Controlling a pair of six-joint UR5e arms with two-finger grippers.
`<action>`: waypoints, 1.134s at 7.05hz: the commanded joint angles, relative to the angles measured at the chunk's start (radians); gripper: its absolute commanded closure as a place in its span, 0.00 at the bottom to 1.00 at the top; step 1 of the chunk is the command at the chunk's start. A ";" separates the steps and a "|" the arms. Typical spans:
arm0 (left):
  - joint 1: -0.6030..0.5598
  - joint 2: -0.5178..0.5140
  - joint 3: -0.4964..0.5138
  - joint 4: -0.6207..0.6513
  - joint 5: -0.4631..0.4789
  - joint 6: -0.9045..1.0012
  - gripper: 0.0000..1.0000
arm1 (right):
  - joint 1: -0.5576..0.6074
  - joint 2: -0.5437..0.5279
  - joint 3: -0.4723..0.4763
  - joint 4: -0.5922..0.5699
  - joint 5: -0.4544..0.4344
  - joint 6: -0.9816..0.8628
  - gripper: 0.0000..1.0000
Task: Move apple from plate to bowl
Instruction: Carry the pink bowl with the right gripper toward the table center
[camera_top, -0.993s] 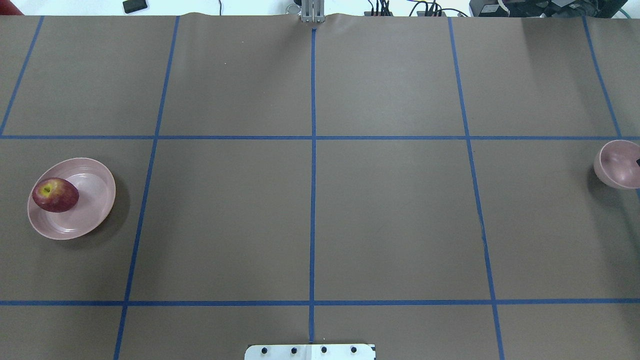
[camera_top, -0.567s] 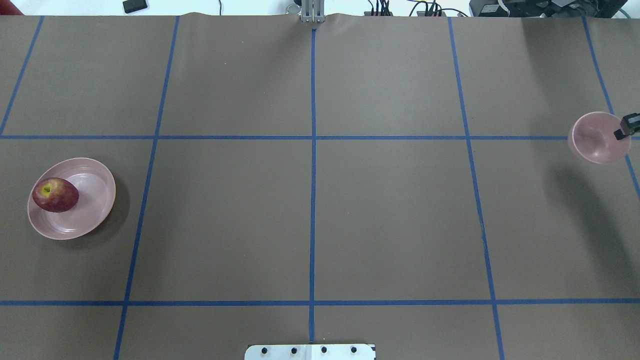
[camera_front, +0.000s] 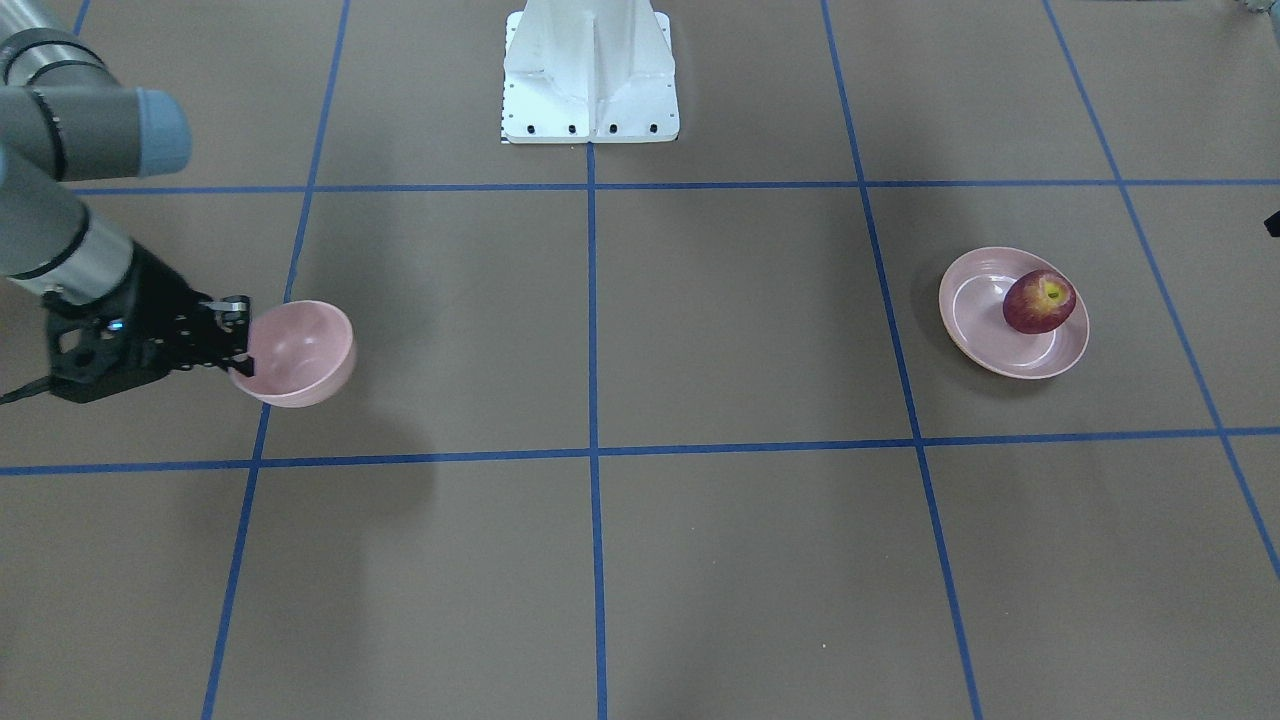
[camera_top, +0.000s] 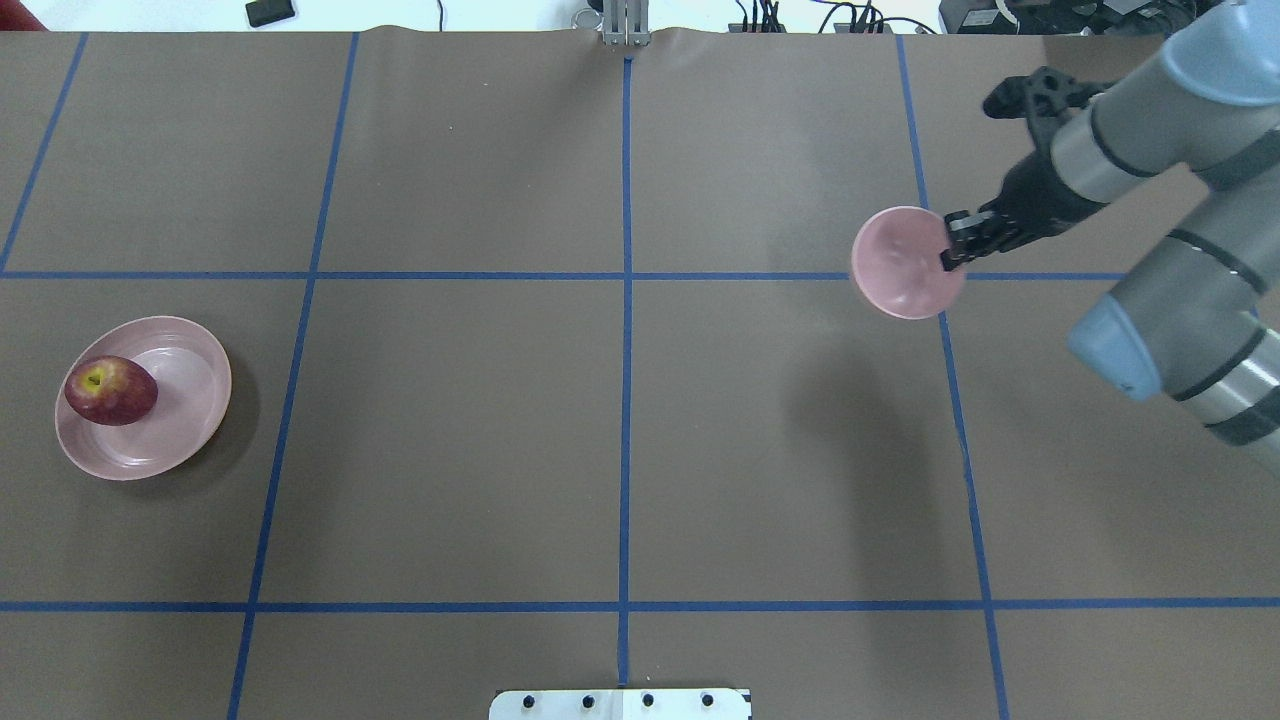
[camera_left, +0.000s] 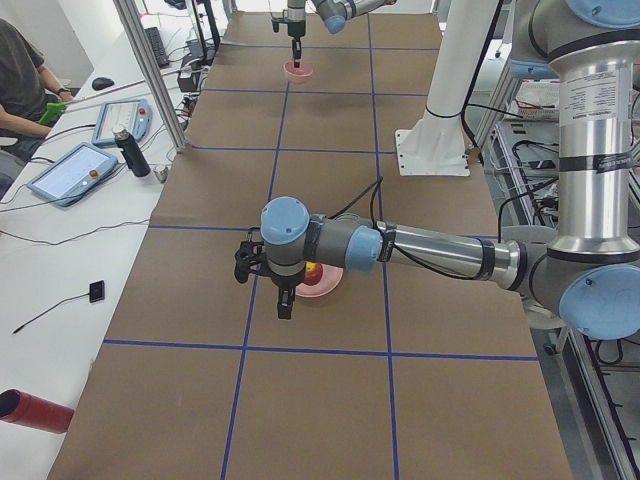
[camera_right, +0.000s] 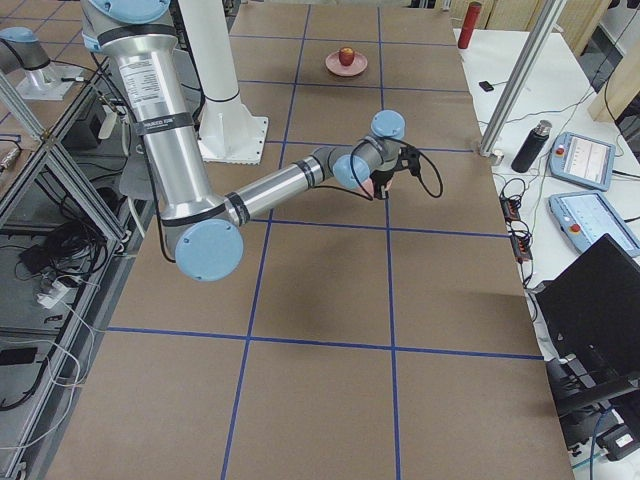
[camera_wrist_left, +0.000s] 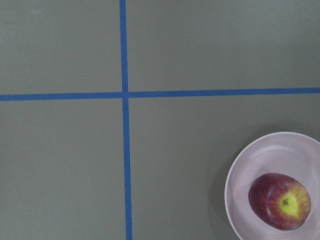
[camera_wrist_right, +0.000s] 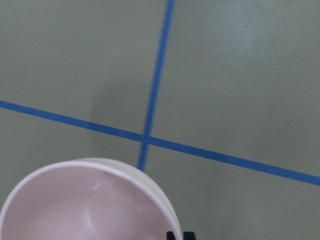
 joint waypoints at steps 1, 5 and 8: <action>0.001 -0.002 0.007 0.000 0.000 0.001 0.02 | -0.120 0.205 -0.077 -0.053 -0.062 0.221 1.00; 0.003 -0.004 0.006 0.000 0.000 0.001 0.02 | -0.256 0.304 -0.128 -0.063 -0.263 0.320 1.00; 0.003 -0.004 0.003 -0.002 0.000 0.000 0.02 | -0.319 0.352 -0.151 -0.099 -0.331 0.366 1.00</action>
